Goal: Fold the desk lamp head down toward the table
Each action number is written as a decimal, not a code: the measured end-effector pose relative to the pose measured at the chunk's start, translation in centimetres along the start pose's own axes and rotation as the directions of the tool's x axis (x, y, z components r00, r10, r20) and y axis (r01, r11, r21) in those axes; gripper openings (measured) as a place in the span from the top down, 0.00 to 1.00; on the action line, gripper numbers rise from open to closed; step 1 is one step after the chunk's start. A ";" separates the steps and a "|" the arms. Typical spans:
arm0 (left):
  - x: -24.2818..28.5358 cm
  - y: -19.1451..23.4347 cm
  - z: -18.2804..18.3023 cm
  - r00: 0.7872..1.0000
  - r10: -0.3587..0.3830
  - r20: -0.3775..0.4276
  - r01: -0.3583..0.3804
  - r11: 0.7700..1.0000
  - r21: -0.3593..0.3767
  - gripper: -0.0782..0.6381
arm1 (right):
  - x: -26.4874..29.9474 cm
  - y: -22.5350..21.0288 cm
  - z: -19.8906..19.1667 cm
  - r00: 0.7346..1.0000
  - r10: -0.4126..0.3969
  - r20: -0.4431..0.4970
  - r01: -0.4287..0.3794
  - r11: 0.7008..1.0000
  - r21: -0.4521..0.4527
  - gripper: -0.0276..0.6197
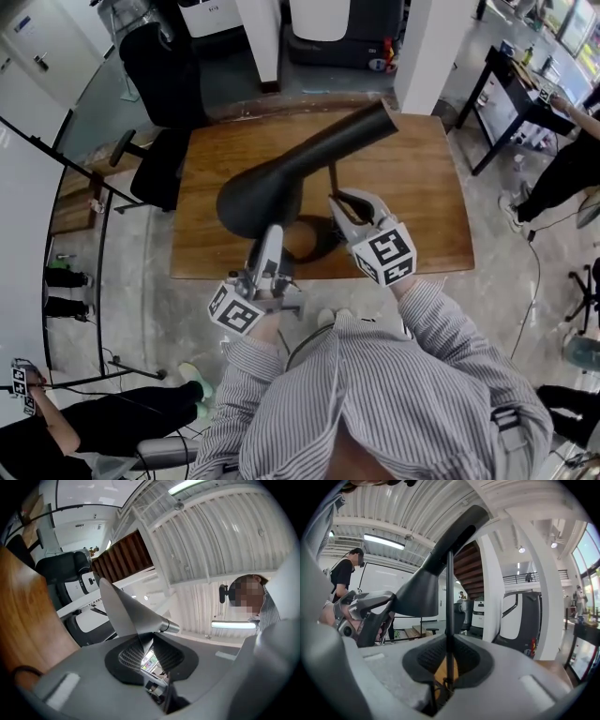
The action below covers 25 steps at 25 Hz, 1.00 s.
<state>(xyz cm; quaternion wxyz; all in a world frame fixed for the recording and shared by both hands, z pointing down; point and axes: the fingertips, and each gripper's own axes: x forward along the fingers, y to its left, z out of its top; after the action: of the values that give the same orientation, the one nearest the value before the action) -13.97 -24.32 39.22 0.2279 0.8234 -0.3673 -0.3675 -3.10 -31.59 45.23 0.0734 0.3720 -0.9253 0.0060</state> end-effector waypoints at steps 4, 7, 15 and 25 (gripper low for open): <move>0.5 0.0 -2.3 0.999 0.001 -0.035 -0.002 0.999 -0.042 0.83 | -0.2 0.1 0.0 1.000 0.001 -0.004 -0.001 1.000 -0.001 0.89; 0.7 0.0 -3.5 0.999 -0.013 -0.042 0.010 0.996 -0.088 0.83 | -0.3 0.3 0.0 1.000 0.004 -0.002 -0.004 1.000 -0.001 0.89; 1.4 0.1 -5.2 0.999 -0.027 -0.044 0.021 0.990 -0.143 0.83 | -0.3 -0.1 -0.4 1.000 0.000 0.004 0.000 1.000 -0.006 0.89; 1.3 -0.5 -5.2 0.993 0.018 -0.114 -0.026 0.998 -0.063 0.76 | -0.8 0.4 0.1 1.000 0.000 0.019 0.001 0.999 -0.042 0.89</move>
<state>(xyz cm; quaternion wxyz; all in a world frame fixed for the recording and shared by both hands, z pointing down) -9.07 -24.45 41.56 0.2787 0.8312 -0.3509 -0.3292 -2.80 -30.76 45.02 0.0725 0.3705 -0.9259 -0.0172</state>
